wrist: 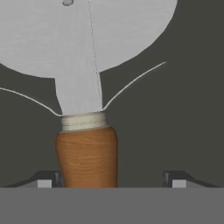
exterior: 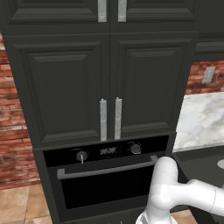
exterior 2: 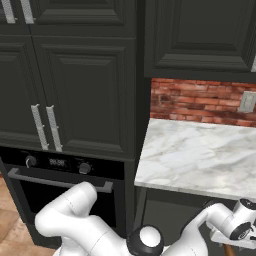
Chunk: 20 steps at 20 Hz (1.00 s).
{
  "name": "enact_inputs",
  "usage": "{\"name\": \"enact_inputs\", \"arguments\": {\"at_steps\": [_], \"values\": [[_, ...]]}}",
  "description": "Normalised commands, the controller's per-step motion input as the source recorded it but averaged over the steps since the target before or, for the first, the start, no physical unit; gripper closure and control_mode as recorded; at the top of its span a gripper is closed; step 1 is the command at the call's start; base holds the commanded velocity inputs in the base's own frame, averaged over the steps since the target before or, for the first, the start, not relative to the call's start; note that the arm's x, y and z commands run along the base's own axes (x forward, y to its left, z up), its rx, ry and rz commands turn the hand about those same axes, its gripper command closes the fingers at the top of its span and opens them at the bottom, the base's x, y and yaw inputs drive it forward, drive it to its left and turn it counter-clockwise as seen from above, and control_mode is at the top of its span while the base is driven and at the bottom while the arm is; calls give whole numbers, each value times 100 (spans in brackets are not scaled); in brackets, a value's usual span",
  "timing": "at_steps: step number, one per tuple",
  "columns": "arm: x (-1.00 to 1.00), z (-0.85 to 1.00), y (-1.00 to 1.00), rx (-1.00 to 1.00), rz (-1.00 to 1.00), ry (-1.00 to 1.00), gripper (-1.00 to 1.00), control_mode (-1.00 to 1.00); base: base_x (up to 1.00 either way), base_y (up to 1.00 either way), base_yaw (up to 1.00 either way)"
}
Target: Take the pizza cutter from the drawer on the right and place it on the dining counter for cutting.
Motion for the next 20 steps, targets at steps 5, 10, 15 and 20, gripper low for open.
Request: {"name": "enact_inputs", "arguments": {"at_steps": [5, 10, 15, 20], "values": [[0, 0, 0, 0, 0, 0, 100, -100, 0, 0, 0], [0, 0, 0, 0, 0, 0, 100, -100, 0, 0, 0], [0, 0, 0, 0, 0, 0, 100, -100, 0, 0, 0], [0, 0, 0, 0, 0, 0, 100, -100, 0, 0, 0]]}}
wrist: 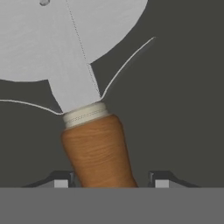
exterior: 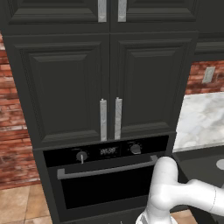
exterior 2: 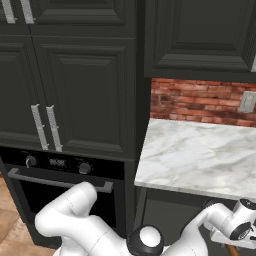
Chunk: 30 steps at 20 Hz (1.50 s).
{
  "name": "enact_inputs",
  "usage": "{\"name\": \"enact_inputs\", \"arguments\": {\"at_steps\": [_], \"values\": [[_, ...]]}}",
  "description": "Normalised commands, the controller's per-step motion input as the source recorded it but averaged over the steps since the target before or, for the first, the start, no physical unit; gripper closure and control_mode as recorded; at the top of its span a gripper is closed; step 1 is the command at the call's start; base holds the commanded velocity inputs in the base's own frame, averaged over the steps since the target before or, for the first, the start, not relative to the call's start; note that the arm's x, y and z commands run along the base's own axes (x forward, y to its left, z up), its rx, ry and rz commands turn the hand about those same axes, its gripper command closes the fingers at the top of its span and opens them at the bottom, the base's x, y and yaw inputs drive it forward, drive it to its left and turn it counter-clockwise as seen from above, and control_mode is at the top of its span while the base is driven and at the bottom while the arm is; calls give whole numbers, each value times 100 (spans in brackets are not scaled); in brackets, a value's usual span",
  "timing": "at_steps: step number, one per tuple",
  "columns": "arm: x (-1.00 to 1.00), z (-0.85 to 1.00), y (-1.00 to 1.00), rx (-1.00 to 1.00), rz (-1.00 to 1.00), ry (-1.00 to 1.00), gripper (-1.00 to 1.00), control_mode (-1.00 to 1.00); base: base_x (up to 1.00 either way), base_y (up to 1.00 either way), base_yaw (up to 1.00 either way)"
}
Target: Take the pizza cutter from the drawer on the right and place it on the dining counter for cutting.
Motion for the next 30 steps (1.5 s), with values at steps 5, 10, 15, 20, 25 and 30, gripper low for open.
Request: {"name": "enact_inputs", "arguments": {"at_steps": [5, 10, 15, 20, 25, 30], "values": [[-17, 23, 0, 0, 0, -4, 100, -100, 0, 0, 0], [-29, 48, 0, 0, 0, -9, 100, -100, 0, 0, 0], [-16, 60, 0, 0, 0, -10, 100, -100, 0, 0, 0], [-13, 51, 0, 0, 0, -5, 100, -100, 0, 0, 0], [-19, 55, 0, 0, 0, -1, 100, -100, 0, 0, 0], [-28, 42, 0, 0, 0, 0, 100, -100, 0, 0, 0]]}}
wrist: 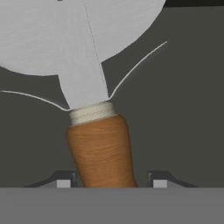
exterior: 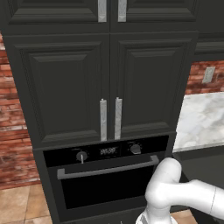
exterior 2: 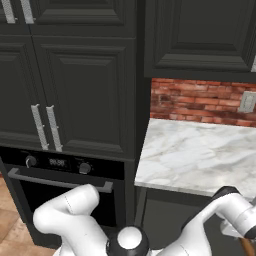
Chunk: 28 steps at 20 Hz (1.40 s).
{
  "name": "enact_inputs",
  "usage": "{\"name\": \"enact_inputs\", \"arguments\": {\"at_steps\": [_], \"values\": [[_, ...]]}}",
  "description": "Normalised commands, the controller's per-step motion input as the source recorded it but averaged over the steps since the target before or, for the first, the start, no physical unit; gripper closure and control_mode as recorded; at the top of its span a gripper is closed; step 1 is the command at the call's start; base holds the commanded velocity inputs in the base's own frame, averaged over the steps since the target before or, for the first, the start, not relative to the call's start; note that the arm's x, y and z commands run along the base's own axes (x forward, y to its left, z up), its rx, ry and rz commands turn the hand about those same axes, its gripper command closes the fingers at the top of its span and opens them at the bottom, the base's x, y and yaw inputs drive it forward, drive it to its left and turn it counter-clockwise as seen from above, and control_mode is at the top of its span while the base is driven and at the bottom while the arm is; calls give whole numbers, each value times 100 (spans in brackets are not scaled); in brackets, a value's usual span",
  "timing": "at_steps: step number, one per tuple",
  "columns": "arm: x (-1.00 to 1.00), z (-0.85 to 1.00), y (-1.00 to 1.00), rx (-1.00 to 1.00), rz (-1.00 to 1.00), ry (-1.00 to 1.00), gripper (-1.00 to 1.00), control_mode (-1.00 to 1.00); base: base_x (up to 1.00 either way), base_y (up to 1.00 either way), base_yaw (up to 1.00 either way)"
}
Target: Take the pizza cutter from the drawer on the right and place it on the dining counter for cutting.
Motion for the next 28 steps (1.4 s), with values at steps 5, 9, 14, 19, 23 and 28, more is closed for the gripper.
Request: {"name": "enact_inputs", "arguments": {"at_steps": [5, 9, 14, 19, 23, 28], "values": [[-23, 45, 0, 0, 0, 0, 100, -100, 0, 0, 0], [-23, 48, 4, 0, 0, -1, 100, -100, 0, 0, 0], [-12, 44, 9, 0, 0, 0, 100, -100, 0, 0, 0], [0, 48, 21, 0, -2, 0, 100, -100, 0, 0, 0], [0, 52, 63, -3, -3, -4, 100, -100, 0, 0, 0], [-3, 37, 93, -5, -6, -2, 100, -100, 0, 0, 0]]}}
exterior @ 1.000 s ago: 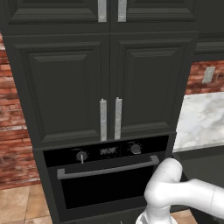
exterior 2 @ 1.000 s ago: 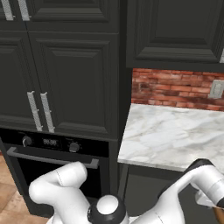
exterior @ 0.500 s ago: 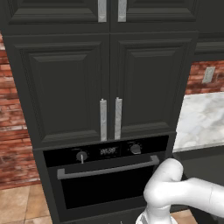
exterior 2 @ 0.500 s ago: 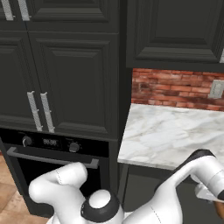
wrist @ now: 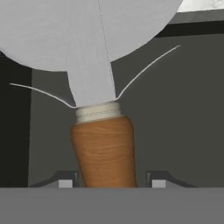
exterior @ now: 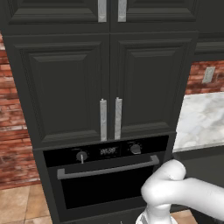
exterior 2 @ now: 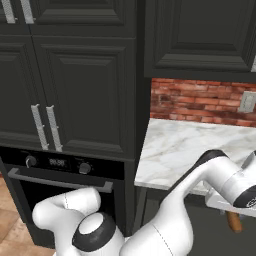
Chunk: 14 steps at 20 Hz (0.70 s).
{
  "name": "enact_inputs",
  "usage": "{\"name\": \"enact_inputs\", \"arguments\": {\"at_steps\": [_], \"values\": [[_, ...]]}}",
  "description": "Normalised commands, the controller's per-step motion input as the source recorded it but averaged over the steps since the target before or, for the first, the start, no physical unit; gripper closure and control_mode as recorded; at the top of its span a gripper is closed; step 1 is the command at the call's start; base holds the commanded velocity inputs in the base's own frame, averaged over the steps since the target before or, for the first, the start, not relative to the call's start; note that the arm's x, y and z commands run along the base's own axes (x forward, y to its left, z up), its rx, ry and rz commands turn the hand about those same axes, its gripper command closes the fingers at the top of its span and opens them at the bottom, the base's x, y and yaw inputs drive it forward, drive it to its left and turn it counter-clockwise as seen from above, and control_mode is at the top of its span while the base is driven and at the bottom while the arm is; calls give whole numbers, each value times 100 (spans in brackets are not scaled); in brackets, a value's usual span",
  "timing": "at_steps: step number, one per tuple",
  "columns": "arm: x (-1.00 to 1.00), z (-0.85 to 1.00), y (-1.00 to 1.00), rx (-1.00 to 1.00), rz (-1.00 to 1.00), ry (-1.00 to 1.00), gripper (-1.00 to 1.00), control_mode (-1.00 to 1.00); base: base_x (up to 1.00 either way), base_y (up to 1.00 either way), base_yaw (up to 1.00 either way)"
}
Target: Take the pizza cutter from the drawer on the right and place it on the dining counter for cutting.
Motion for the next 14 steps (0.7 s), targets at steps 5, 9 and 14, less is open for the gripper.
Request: {"name": "enact_inputs", "arguments": {"at_steps": [5, 9, 14], "values": [[-11, 29, 100, -3, -4, 0, 100, -100, 0, 0, 0], [-23, 21, 100, -4, -4, 0, 100, -100, 0, 0, 0], [-14, 32, 100, -4, -3, -2, 100, -100, 0, 0, 0]]}}
